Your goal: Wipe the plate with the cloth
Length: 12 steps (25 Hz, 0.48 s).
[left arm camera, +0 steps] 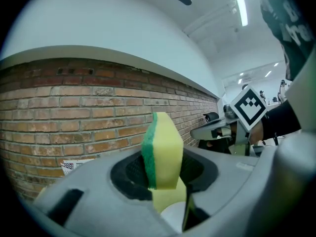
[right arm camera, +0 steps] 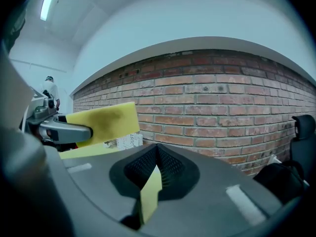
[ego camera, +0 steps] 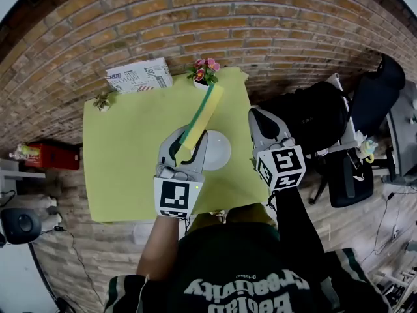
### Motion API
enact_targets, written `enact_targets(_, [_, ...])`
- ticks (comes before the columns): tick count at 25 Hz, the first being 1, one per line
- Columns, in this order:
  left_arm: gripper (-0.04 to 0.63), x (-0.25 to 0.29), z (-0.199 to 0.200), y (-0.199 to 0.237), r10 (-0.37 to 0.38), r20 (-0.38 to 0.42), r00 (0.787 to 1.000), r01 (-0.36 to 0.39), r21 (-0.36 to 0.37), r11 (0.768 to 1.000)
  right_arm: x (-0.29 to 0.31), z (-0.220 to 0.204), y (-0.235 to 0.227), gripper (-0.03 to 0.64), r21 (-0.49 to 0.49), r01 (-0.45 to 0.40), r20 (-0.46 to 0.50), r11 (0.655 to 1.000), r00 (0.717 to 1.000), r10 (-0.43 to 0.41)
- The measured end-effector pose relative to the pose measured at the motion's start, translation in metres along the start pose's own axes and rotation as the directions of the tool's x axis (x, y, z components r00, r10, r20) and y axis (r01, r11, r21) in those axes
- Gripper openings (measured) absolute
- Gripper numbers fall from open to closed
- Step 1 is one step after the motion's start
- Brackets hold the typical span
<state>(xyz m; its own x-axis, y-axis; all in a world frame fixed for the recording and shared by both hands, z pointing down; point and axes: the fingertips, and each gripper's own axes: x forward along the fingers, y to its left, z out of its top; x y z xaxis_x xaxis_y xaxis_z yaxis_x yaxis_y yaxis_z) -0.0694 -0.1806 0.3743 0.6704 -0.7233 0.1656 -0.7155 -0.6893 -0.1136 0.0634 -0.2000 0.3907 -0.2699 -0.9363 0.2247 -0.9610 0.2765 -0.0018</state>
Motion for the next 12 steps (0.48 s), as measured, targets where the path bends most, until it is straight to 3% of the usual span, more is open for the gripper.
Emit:
enact_targets(5, [0.132,0.013,-0.025,-0.010,-0.005,-0.070,0.998,0.005,-0.002,1.000,0.006,-0.004,-0.006,0.014,0.002,-0.018,-0.011,1.000,1.000,0.018])
enact_targets(12, [0.132,0.026,-0.062,-0.016,-0.033,-0.163,0.986,0.021,-0.076,0.997,0.012,-0.016,-0.006,0.014,0.002,-0.055,-0.045,0.998,0.997,0.055])
